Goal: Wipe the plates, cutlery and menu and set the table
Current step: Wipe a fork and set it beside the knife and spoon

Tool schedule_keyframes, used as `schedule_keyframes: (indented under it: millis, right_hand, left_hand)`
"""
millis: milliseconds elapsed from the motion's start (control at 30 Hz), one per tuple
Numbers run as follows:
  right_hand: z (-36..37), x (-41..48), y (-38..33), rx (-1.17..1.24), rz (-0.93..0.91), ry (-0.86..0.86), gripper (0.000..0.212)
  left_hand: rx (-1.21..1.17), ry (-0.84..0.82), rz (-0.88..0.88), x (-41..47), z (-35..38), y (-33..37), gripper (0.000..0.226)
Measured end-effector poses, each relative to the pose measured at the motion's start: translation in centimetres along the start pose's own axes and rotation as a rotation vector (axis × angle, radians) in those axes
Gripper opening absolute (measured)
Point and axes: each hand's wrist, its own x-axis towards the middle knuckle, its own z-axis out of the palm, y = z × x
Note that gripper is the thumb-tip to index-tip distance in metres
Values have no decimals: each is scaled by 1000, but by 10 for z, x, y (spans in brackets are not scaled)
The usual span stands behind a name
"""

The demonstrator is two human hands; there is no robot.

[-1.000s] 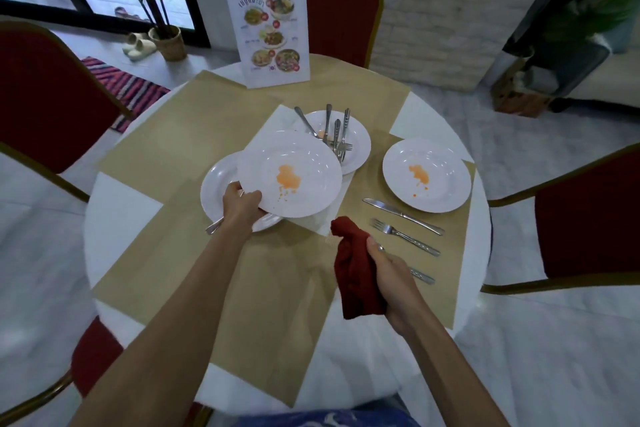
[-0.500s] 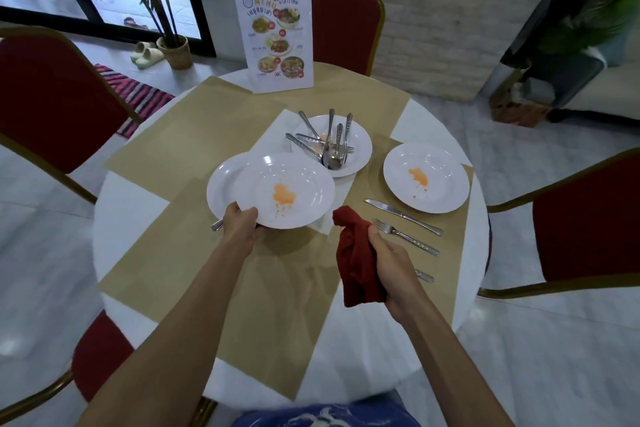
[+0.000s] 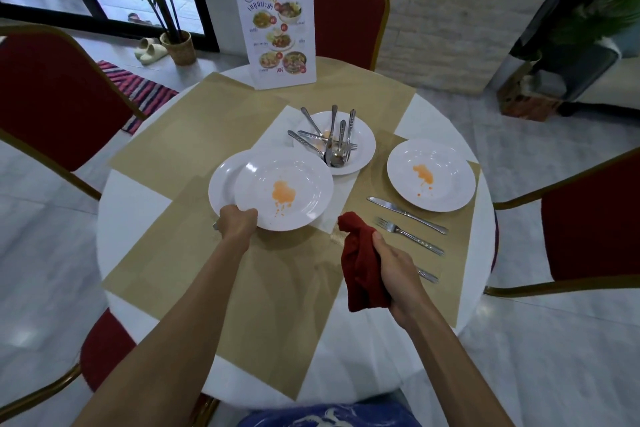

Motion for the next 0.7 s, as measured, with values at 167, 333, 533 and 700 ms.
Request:
schedule_keyframes:
  millis: [167, 333, 533, 700]
  right_hand:
    - [2, 7, -1, -1, 10, -28, 40]
    - [3, 14, -4, -11, 16, -38, 42]
    - [3, 20, -4, -25, -2, -53, 40]
    - [4, 28, -4, -8, -18, -73, 39]
  left_hand:
    - [87, 3, 0, -3, -7, -1, 22]
    - [138, 2, 31, -2, -13, -3, 33]
    - [245, 13, 111, -23, -13, 8, 24]
    - [268, -17, 295, -50, 13, 13, 43]
